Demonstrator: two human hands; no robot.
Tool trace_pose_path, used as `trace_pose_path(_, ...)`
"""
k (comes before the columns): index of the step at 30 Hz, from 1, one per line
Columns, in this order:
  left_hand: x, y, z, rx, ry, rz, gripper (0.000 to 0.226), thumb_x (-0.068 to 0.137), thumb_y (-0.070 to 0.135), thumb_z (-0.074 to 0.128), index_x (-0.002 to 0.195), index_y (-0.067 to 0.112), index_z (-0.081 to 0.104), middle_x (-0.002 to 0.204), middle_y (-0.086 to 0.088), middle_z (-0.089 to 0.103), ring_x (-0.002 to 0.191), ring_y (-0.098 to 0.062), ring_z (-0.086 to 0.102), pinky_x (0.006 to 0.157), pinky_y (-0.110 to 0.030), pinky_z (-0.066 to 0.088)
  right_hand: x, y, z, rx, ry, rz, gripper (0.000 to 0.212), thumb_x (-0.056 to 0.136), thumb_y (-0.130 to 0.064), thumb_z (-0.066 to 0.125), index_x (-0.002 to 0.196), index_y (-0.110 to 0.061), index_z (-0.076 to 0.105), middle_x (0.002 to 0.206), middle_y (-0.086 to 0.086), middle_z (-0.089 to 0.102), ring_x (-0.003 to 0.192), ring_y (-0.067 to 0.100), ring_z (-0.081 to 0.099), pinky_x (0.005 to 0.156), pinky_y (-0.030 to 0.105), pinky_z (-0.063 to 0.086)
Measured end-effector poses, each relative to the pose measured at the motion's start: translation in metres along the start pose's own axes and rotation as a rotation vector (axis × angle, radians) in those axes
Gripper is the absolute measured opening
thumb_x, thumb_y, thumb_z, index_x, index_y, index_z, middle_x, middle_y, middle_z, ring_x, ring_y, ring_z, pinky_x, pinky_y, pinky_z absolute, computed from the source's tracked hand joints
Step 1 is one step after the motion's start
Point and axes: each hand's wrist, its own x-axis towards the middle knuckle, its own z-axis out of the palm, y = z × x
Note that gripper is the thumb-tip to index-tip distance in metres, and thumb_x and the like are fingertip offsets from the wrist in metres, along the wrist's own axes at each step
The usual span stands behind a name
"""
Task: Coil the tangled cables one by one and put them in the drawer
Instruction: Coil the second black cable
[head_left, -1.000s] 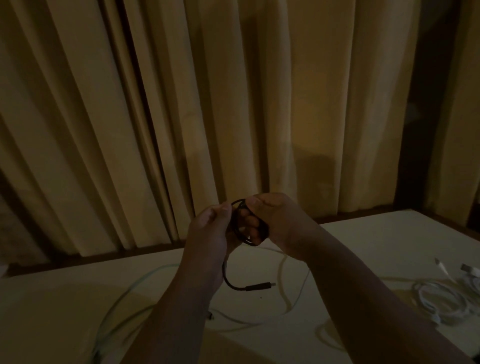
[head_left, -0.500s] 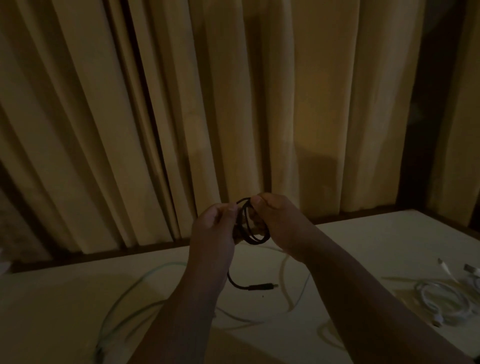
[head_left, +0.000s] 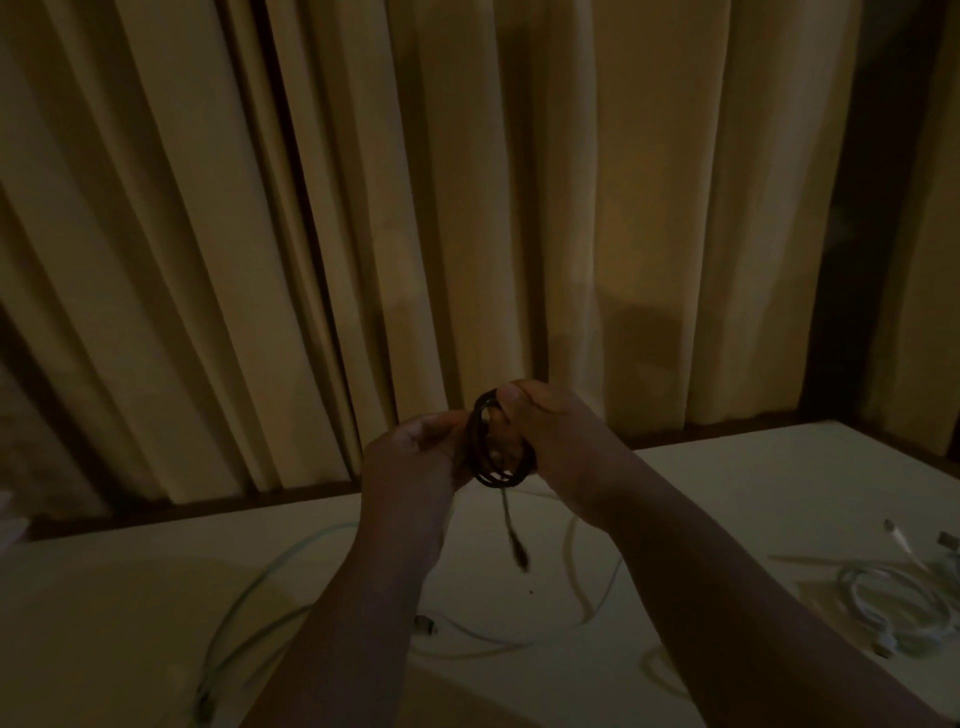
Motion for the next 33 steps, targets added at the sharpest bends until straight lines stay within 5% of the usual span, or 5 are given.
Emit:
trace_pose_path(10, -0.003, 0.001, 0.000, -0.102, -0.150, 0.067, 0.053, 0.068, 0.026, 0.079, 0.116, 0.010, 0.066, 0.095, -0.010, 0.078, 0.089, -0.026, 0.076, 0.083, -0.045, 0.060, 0.003, 0.005, 0.004, -0.113, 0.154, -0.042, 0.042, 0.103, -0.046, 0.037, 0.090, -0.014, 0.063, 0.084, 0.010, 0.067, 0.078, 0.029, 0.064, 0.077, 0.050, 0.054)
trace_pose_path(15, 0.000, -0.003, 0.002, -0.002, -0.154, 0.093, 0.052, 0.081, 0.000, 0.075, 0.128, 0.015, 0.058, 0.090, -0.013, 0.077, 0.088, -0.027, 0.076, 0.086, -0.047, 0.059, 0.004, 0.010, -0.002, -0.149, 0.178, -0.035, 0.037, 0.109, -0.032, 0.036, 0.086, -0.013, 0.058, 0.077, 0.002, 0.057, 0.072, 0.016, 0.054, 0.072, 0.041, 0.050)
trace_pose_path(20, 0.006, -0.007, -0.004, -0.224, -0.229, -0.191, 0.036, 0.084, 0.013, 0.071, 0.120, 0.019, 0.067, 0.098, -0.007, 0.077, 0.087, -0.021, 0.071, 0.077, -0.035, 0.049, 0.002, 0.008, -0.001, -0.291, 0.157, -0.081, 0.031, 0.110, -0.032, 0.033, 0.089, -0.023, 0.054, 0.083, -0.004, 0.057, 0.070, 0.003, 0.054, 0.054, 0.010, 0.042)
trace_pose_path(28, 0.005, -0.017, -0.003, -0.610, -0.475, -0.406, 0.043, 0.090, 0.023, 0.062, 0.128, 0.004, 0.063, 0.074, -0.002, 0.057, 0.072, -0.019, 0.057, 0.073, -0.036, 0.041, 0.003, 0.009, -0.008, -0.585, 0.161, -0.114, 0.021, 0.109, -0.030, 0.034, 0.098, -0.025, 0.052, 0.084, -0.012, 0.054, 0.072, 0.003, 0.056, 0.055, 0.012, 0.040)
trace_pose_path(33, 0.006, -0.012, -0.004, -0.346, -0.384, -0.240, 0.031, 0.080, 0.013, 0.070, 0.110, 0.005, 0.072, 0.090, -0.010, 0.068, 0.078, -0.022, 0.067, 0.069, -0.033, 0.048, 0.004, 0.013, -0.004, -0.628, 0.167, -0.129, 0.016, 0.108, -0.024, 0.040, 0.097, -0.026, 0.051, 0.083, -0.012, 0.054, 0.074, 0.006, 0.059, 0.058, 0.014, 0.041)
